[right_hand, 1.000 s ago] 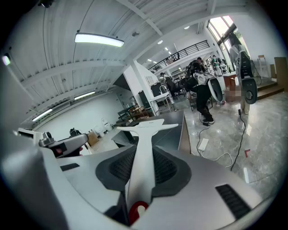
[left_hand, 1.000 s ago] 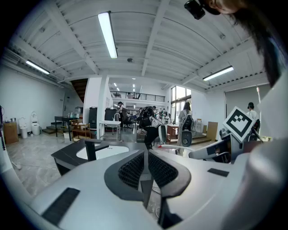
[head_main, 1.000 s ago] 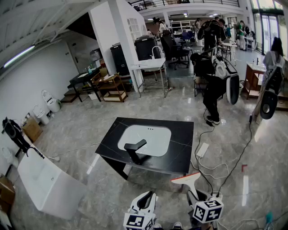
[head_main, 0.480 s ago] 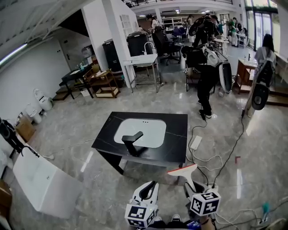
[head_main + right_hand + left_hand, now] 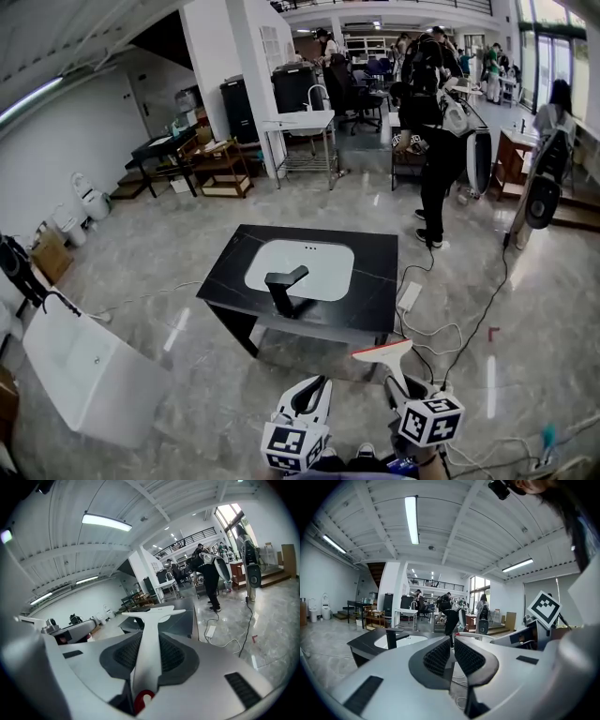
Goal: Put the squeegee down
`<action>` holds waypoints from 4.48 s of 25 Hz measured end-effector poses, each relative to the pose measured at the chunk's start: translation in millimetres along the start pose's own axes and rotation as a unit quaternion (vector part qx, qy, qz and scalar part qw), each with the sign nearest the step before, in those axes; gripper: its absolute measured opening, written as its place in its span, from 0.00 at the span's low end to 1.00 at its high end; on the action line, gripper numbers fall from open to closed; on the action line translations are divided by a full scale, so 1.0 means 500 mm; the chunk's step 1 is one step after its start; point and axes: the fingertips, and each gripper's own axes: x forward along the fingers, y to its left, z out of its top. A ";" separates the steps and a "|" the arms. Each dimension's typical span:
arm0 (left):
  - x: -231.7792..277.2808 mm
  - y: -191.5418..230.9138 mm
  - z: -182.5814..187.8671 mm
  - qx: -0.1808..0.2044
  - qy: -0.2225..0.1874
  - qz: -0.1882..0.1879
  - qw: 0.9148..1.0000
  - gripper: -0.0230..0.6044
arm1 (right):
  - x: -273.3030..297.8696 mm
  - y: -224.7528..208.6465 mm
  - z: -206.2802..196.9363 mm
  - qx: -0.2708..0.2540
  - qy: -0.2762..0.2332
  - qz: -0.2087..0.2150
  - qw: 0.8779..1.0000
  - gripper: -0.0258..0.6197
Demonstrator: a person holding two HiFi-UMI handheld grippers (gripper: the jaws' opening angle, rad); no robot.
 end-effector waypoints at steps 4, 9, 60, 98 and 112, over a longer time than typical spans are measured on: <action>-0.018 0.011 -0.006 -0.003 0.002 0.007 1.000 0.10 | 0.003 0.014 -0.005 -0.001 0.003 0.004 1.000 0.20; -0.027 0.009 -0.012 -0.004 0.004 0.006 1.000 0.10 | 0.003 0.023 -0.015 -0.002 0.006 0.006 1.000 0.20; 0.408 0.263 0.066 -0.007 0.006 -0.017 1.000 0.10 | 0.369 -0.206 0.258 0.026 -0.001 -0.053 0.998 0.20; 0.729 0.324 0.047 -0.042 0.083 0.028 0.995 0.10 | 0.990 -0.489 0.442 -0.199 0.139 0.003 0.970 0.20; 0.709 0.337 0.014 -0.055 0.099 0.130 0.985 0.10 | 1.093 -0.556 0.328 -0.152 0.200 -0.016 0.968 0.20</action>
